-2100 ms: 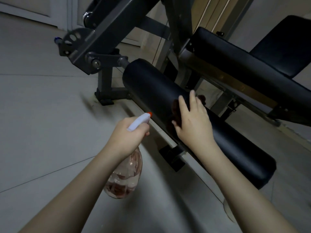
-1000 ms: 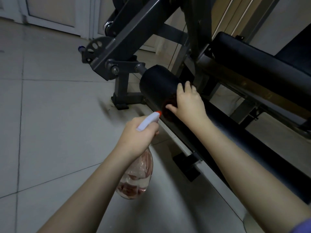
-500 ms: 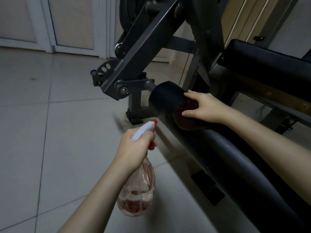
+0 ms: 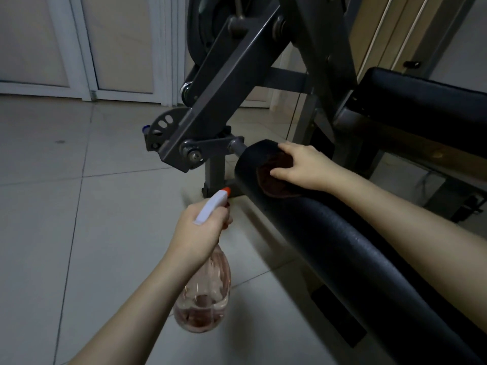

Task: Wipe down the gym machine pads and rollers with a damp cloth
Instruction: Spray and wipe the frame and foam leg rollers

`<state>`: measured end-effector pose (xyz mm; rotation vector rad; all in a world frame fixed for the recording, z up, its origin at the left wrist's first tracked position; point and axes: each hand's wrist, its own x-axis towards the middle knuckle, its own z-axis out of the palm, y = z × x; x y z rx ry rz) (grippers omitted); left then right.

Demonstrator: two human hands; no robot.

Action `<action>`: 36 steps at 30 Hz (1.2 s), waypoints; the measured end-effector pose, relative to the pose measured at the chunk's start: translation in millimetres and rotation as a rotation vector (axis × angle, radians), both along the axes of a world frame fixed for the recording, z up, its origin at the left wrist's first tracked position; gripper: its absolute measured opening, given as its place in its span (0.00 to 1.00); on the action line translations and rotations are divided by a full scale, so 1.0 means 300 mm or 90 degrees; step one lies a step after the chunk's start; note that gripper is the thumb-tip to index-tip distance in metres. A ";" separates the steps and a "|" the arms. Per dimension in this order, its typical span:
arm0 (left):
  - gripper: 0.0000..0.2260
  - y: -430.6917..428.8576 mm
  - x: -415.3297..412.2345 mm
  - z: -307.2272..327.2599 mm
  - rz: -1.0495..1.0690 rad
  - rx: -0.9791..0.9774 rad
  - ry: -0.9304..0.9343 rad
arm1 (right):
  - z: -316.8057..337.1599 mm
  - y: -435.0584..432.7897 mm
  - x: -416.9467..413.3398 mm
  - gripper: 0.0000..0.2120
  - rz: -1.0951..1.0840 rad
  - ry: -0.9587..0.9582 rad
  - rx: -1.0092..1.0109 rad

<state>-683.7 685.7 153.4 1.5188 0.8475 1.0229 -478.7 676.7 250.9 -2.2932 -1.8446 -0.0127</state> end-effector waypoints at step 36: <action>0.09 0.071 -0.047 -0.034 -0.066 -0.072 0.000 | -0.138 -0.120 -0.171 0.31 0.124 -0.401 -0.111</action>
